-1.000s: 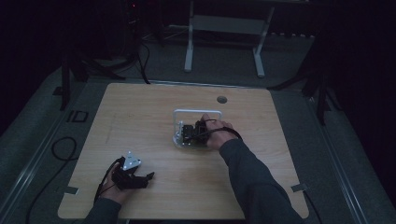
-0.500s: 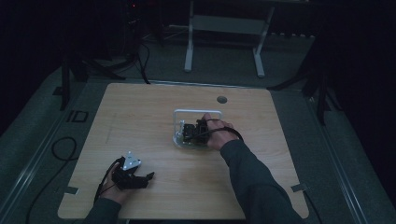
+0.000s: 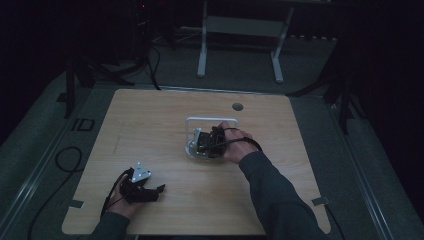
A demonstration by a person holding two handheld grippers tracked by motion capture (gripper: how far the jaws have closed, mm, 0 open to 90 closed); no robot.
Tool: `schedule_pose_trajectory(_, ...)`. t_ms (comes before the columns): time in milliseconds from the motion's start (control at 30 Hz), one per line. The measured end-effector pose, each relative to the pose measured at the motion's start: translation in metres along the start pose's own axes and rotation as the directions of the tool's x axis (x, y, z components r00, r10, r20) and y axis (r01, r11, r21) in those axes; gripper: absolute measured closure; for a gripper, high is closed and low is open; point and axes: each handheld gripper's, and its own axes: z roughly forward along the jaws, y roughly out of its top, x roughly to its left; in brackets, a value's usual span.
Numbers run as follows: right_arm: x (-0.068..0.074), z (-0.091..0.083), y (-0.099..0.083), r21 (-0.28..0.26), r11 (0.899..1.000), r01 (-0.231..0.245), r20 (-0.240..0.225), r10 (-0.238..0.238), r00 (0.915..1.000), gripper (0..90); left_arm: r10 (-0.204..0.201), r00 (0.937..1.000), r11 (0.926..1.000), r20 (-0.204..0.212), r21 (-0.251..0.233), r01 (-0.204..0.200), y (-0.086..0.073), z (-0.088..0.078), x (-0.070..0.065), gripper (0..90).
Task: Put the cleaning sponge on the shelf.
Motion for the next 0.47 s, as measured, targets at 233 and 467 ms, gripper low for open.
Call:
schedule_pose_trajectory(233,0.005,-0.013,-0.005,-0.035,0.997,-0.064,-0.004,0.064,0.9979,48.1,-0.001,1.0,1.0,0.0,-0.001,0.001,0.0,0.0,0.0,21.5)
schedule_pose_trajectory(467,0.015,-0.026,-0.009,-0.081,0.988,-0.13,-0.043,0.127,0.991,45.0,-0.001,1.0,1.0,0.0,-0.001,0.001,0.0,0.0,0.0,21.4)
